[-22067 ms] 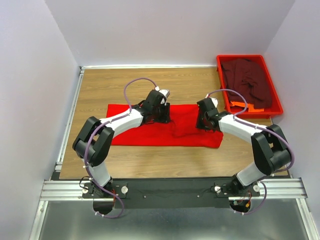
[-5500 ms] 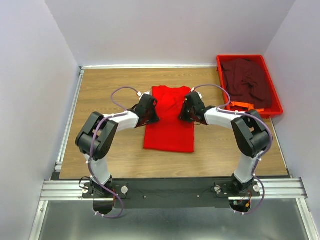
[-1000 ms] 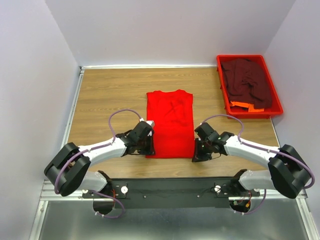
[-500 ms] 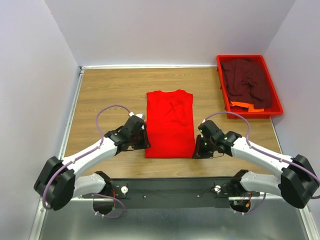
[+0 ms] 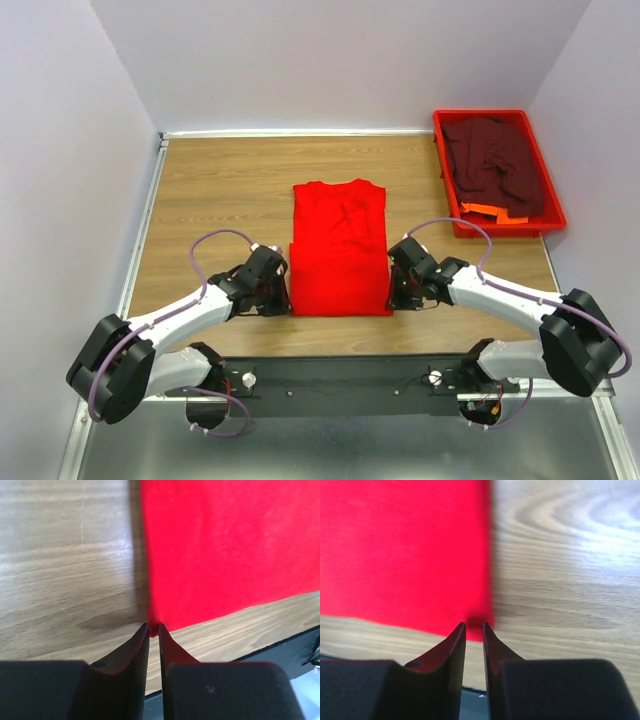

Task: Fold and stack the t-shirts
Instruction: Fold the tshirt

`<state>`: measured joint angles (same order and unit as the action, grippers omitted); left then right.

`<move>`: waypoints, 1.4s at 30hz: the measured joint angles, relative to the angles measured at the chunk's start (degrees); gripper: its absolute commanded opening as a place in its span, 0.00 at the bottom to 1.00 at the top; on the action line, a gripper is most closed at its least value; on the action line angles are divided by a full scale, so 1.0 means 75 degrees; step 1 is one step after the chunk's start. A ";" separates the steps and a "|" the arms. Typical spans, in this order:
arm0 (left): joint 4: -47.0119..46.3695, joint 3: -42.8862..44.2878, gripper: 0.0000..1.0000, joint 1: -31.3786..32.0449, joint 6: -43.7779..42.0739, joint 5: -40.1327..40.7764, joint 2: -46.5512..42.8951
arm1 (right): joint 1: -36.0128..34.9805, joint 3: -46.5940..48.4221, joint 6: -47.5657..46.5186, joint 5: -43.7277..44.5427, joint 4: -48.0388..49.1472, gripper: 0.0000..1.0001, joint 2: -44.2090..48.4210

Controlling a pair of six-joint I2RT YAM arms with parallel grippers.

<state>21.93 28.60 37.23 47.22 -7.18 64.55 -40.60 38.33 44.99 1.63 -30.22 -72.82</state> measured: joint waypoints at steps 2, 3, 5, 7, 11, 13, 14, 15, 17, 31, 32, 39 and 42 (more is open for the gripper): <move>-0.0058 -0.0061 0.20 0.0012 0.0035 -0.0044 0.0119 | -0.0003 -0.0245 0.0003 0.0006 0.0108 0.26 -0.0079; -0.0137 -0.0079 0.20 0.0026 0.0058 -0.0064 0.0213 | 0.0000 -0.0332 0.0009 0.0006 0.0117 0.26 -0.0114; -0.0230 -0.0105 0.20 0.0052 0.0090 -0.0108 0.0338 | 0.0000 -0.0510 0.0061 0.0006 0.0172 0.26 -0.0131; -0.0303 -0.0140 0.22 0.0052 0.0108 -0.0146 0.0396 | 0.0000 -0.0536 0.0079 0.0006 0.0245 0.29 -0.0108; -0.0323 -0.0149 0.31 0.0052 0.0140 -0.0163 0.0370 | 0.0000 -0.0635 0.0152 0.0000 0.0291 0.38 0.0029; -0.0306 -0.0149 0.34 0.0052 0.0178 -0.0172 0.0300 | 0.0000 -0.0699 0.0221 -0.0012 0.0289 0.43 0.0125; -0.0277 -0.0149 0.38 0.0052 0.0204 -0.0172 0.0198 | 0.0000 -0.0740 0.0259 -0.0035 0.0297 0.46 0.0201; -0.0274 -0.0149 0.40 0.0052 0.0230 -0.0172 0.0093 | 0.0000 -0.0758 0.0283 -0.0044 0.0297 0.47 0.0236; -0.0268 -0.0149 0.44 0.0052 0.0286 -0.0169 -0.0087 | 0.0000 -0.0836 0.0393 -0.0090 0.0291 0.47 0.0382; -0.0577 -0.0533 0.46 0.0052 0.0536 -0.0230 -0.0131 | 0.0000 -0.0866 0.0621 -0.0207 0.0443 0.49 0.0335; -0.0667 -0.0533 0.45 0.0052 0.0548 -0.0254 -0.0090 | 0.0000 -0.0866 0.0629 -0.0221 0.0498 0.49 0.0315; -0.1014 -0.0560 0.39 0.0052 0.0595 -0.0332 0.0087 | 0.0000 -0.0866 0.0697 -0.0289 0.0810 0.47 0.0192; -0.1064 -0.0562 0.29 0.0052 0.0597 -0.0332 0.0131 | 0.0000 -0.0863 0.0720 -0.0300 0.0915 0.40 0.0149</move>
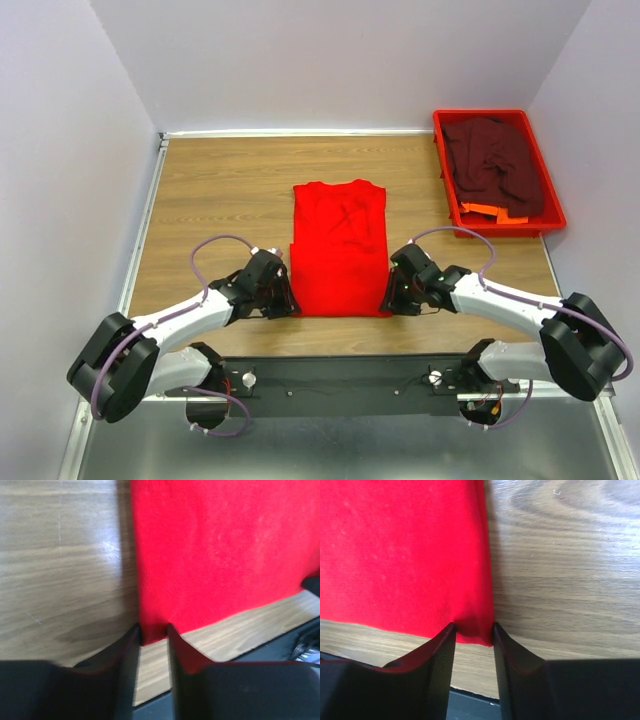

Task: Fold and stack the t-shirts
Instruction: Fold the tshirt

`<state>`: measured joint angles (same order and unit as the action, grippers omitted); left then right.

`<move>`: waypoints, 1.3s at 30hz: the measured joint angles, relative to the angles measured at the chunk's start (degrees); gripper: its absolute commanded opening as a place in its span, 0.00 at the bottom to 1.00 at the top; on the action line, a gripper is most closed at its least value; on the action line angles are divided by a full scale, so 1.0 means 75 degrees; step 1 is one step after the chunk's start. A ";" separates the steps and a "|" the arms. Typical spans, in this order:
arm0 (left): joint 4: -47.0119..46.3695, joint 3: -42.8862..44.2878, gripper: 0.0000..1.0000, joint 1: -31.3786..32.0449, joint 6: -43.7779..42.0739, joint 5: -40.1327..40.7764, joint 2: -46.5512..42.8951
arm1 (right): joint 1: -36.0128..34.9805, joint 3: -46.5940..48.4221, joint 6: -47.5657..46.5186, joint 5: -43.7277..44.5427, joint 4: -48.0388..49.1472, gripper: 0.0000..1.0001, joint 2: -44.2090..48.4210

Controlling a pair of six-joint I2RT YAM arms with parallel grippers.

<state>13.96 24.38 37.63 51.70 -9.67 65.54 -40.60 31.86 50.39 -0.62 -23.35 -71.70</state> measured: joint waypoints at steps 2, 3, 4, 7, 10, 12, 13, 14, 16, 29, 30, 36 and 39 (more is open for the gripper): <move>-0.0052 0.0000 0.19 0.0000 0.0000 0.0000 0.0090 | 0.0000 0.0006 0.0023 0.0012 0.0050 0.32 -0.0061; -0.0076 0.0000 0.16 0.0000 -0.0029 0.0003 0.0125 | 0.0000 0.0017 0.0012 0.0017 0.0058 0.29 -0.0082; -0.0082 0.0003 0.12 0.0000 -0.0055 -0.0006 0.0143 | 0.0000 0.0017 0.0006 0.0017 0.0073 0.21 -0.0102; -0.0079 0.0015 0.02 0.0000 -0.0117 -0.0009 0.0149 | 0.0000 0.0017 -0.0038 0.0023 0.0082 0.05 -0.0134; 0.0076 0.0146 0.00 0.0000 -0.0213 -0.0006 0.0111 | 0.0000 0.0023 -0.0125 0.0015 0.0090 0.00 -0.0122; 0.0265 0.0256 0.00 0.0000 -0.0280 -0.0006 -0.0012 | 0.0000 0.0023 -0.0187 -0.0029 0.0070 0.00 -0.0055; 0.0341 0.0294 0.00 0.0000 -0.0303 -0.0009 -0.0140 | 0.0000 0.0023 -0.0230 -0.0073 0.0020 0.01 0.0064; 0.0420 0.0315 0.00 0.0000 -0.0321 -0.0009 -0.0277 | 0.0000 0.0020 -0.0265 -0.0099 -0.0026 0.00 0.0152; 0.0525 0.0315 0.00 0.0000 -0.0318 -0.0020 -0.0539 | 0.0000 0.0017 -0.0321 -0.0195 -0.0152 0.00 0.0490; 0.1667 0.0350 0.00 0.0460 -0.0140 -0.0227 -0.2404 | -0.0041 -0.0026 -0.0361 -0.0723 -0.1670 0.00 0.2655; 0.1813 0.0411 0.00 0.0484 -0.0137 -0.0221 -0.2535 | -0.0044 0.0090 -0.0367 -0.0729 -0.1845 0.00 0.2754; 0.2468 0.1329 0.00 0.0501 -0.0146 -0.0166 -0.2798 | -0.0044 0.1268 -0.0545 -0.0650 -0.2585 0.00 0.2713; 0.2675 0.1871 0.00 0.0501 -0.0204 -0.0070 -0.2678 | -0.0044 0.1888 -0.0679 -0.0449 -0.2841 0.01 0.2559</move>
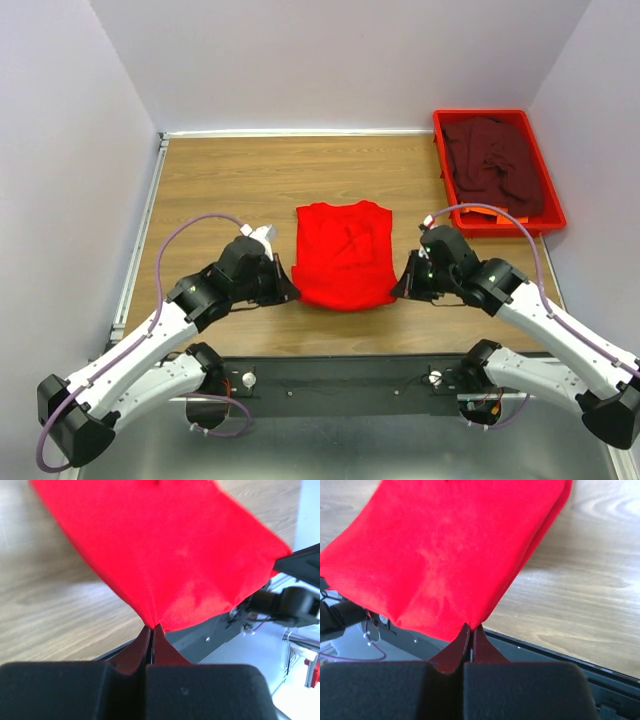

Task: Fold and stack the t-shirts
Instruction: Fold the tshirt

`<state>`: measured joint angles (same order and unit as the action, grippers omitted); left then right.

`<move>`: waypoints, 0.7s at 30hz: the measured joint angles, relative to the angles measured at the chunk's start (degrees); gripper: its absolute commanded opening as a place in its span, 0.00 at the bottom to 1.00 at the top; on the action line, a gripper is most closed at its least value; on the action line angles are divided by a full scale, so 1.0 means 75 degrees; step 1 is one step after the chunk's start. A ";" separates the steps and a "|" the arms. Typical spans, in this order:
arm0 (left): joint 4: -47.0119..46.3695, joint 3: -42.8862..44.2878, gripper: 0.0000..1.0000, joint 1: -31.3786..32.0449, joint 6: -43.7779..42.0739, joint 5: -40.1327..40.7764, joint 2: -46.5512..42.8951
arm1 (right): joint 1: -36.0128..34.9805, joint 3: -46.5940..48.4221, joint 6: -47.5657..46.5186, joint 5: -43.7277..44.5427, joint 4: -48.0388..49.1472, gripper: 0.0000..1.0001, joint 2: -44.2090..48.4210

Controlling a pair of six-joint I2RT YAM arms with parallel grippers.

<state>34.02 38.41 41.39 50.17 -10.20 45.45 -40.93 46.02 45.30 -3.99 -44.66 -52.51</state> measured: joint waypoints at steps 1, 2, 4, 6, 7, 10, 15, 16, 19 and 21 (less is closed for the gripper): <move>0.0061 0.0294 0.00 -0.0015 -0.0044 0.0070 0.0137 | 0.0000 0.0256 -0.0064 0.0111 -0.0076 0.01 -0.0090; 0.0061 0.0504 0.00 -0.0041 -0.0096 0.0105 0.0242 | 0.0000 0.0408 -0.0117 0.0192 -0.0131 0.00 -0.0157; 0.0082 0.0761 0.00 -0.0122 -0.0210 0.0105 0.0405 | 0.0000 0.0673 -0.0224 0.0344 -0.0216 0.01 -0.0332; 0.0073 0.1061 0.00 -0.0353 -0.0388 0.0102 0.0685 | 0.0000 0.0973 -0.0329 0.0557 -0.0274 0.01 -0.0624; 0.0076 0.1183 0.00 -0.0507 -0.0498 0.0099 0.0836 | 0.0000 0.1087 -0.0388 0.0702 -0.0286 0.01 -0.0758; 0.0047 0.1437 0.00 -0.0938 -0.0784 0.0052 0.1174 | 0.0000 0.1483 -0.0519 0.1061 -0.0370 0.01 -0.1154; -0.0262 0.1763 0.00 -0.1626 -0.1253 -0.0329 0.1786 | 0.0073 0.2241 -0.0793 0.1501 -0.0393 0.01 -0.1912; -0.0323 0.1798 0.00 -0.1702 -0.1323 -0.0393 0.1923 | 0.0131 0.2334 -0.0848 0.1521 -0.0373 0.01 -0.2063; -0.0571 0.1955 0.00 -0.1874 -0.1553 -0.0638 0.2419 | 0.0388 0.2474 -0.0997 0.1585 -0.0248 0.01 -0.2425; -0.0764 0.2092 0.00 -0.1982 -0.1705 -0.0807 0.2862 | 0.0554 0.2486 -0.1055 0.1594 -0.0163 0.01 -0.2570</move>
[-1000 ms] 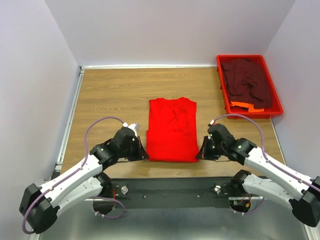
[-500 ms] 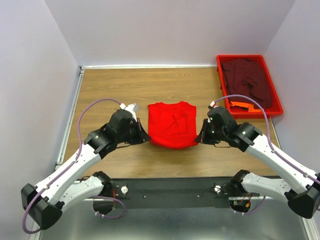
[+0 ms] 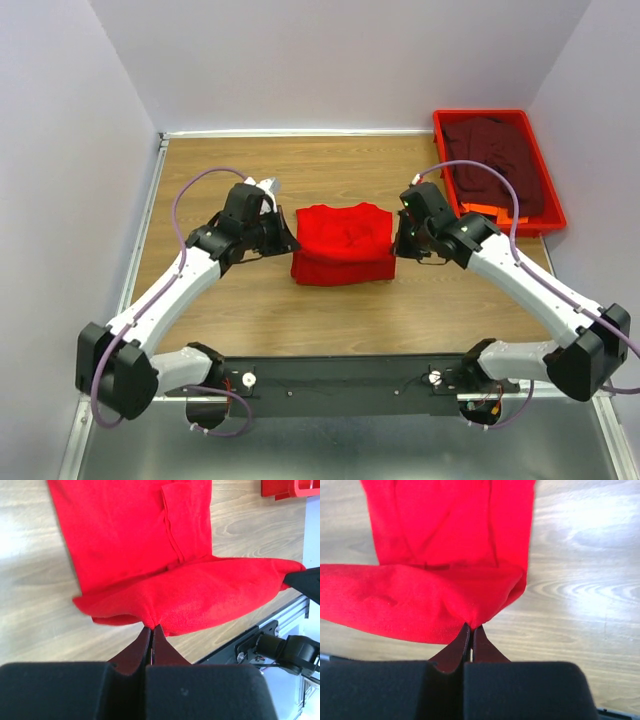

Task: Fold and stack the t-shirts
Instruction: Fold the tshirt

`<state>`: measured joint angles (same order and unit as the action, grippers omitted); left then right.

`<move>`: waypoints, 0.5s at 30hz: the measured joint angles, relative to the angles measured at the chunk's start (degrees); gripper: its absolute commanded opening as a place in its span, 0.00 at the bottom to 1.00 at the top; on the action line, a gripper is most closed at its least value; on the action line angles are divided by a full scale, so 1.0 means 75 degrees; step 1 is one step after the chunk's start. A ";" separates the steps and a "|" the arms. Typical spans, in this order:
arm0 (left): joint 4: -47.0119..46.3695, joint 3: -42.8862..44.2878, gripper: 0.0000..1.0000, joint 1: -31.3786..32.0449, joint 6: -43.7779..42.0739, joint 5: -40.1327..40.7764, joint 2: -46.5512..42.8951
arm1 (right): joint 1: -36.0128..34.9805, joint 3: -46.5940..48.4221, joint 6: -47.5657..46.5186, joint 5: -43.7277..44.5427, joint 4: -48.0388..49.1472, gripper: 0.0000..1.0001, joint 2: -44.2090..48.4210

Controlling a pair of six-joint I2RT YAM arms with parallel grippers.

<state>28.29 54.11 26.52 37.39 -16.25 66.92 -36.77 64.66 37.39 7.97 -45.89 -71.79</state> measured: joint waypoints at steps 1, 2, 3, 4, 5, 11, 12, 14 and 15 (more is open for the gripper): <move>-0.0047 0.0076 0.00 -0.0032 -0.0061 -0.0061 0.0140 | 0.0076 0.0000 -0.0020 0.0003 0.0032 0.01 -0.0038; -0.0140 0.0163 0.00 -0.0076 -0.0128 -0.0131 0.0318 | 0.0184 0.0000 -0.0052 0.0006 0.0093 0.01 -0.0087; -0.0216 0.0239 0.00 -0.0122 -0.0172 -0.0184 0.0446 | 0.0236 0.0000 -0.0070 0.0006 0.0140 0.01 -0.0099; -0.0300 0.0297 0.00 -0.0172 -0.0207 -0.0224 0.0536 | 0.0350 0.0003 -0.0125 0.0000 0.0219 0.01 -0.0143; -0.0353 0.0341 0.00 -0.0204 -0.0236 -0.0265 0.0589 | 0.0417 0.0003 -0.0154 -0.0009 0.0291 0.01 -0.0172; -0.0775 0.0860 0.00 -0.0542 -0.0376 -0.0519 0.1294 | 0.1102 0.0023 -0.0373 -0.0236 0.1052 0.01 -0.0819; -0.0836 0.0935 0.00 -0.0600 -0.0385 -0.0539 0.1431 | 0.1189 0.0055 -0.0402 -0.0300 0.1180 0.01 -0.0988; -0.0962 0.1064 0.00 -0.0691 -0.0388 -0.0580 0.1687 | 0.1349 0.0178 -0.0484 -0.0437 0.1466 0.01 -0.1378; -0.1035 0.1148 0.00 -0.0737 -0.0388 -0.0609 0.1842 | 0.1411 0.0277 -0.0516 -0.0460 0.1553 0.01 -0.1568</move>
<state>20.53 62.72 20.99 34.48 -20.82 80.73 -26.20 66.74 33.52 4.51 -34.24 -83.55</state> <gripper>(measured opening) 0.009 0.012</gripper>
